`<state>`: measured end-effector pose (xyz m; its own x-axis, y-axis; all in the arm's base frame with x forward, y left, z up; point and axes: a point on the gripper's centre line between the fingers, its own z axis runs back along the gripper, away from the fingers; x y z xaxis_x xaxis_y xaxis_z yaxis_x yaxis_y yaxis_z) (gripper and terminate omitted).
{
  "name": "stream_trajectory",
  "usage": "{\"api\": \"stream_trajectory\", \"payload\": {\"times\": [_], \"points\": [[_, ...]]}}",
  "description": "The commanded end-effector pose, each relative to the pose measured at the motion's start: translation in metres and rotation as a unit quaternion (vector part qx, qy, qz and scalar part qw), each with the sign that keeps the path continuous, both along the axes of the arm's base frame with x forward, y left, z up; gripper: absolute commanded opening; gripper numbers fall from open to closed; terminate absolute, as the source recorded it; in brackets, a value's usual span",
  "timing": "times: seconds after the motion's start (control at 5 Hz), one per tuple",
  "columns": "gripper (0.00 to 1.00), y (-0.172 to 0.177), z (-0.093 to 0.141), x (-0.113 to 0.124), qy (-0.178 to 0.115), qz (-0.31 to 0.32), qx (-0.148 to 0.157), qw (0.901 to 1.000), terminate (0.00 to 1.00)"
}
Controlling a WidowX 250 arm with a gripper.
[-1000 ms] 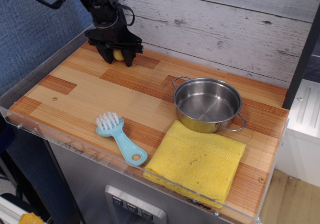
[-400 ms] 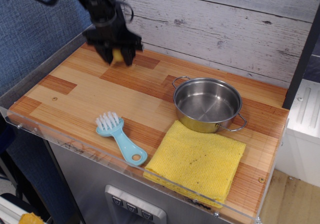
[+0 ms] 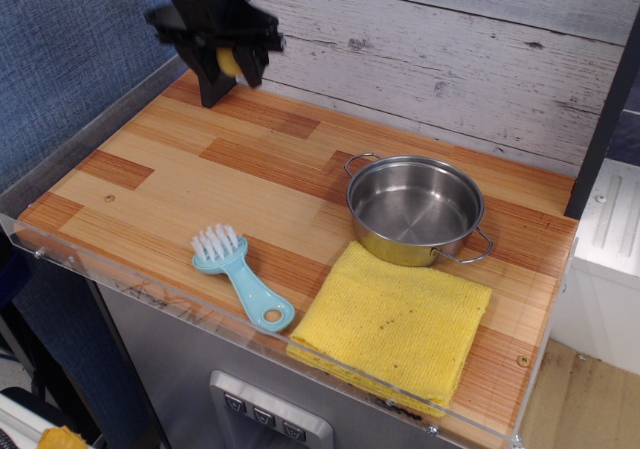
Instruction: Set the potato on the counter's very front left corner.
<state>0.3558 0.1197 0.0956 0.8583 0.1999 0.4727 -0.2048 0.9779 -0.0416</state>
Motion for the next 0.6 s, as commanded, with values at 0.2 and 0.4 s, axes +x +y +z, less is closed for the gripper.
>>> {"api": "stream_trajectory", "payload": {"times": [0.2,0.4], "points": [[0.00,0.011,0.045,-0.092,-0.038,0.023,0.010,0.9989,0.00],[0.00,0.029,0.039,-0.120,-0.032,0.060,0.006,0.9977,0.00]]}}
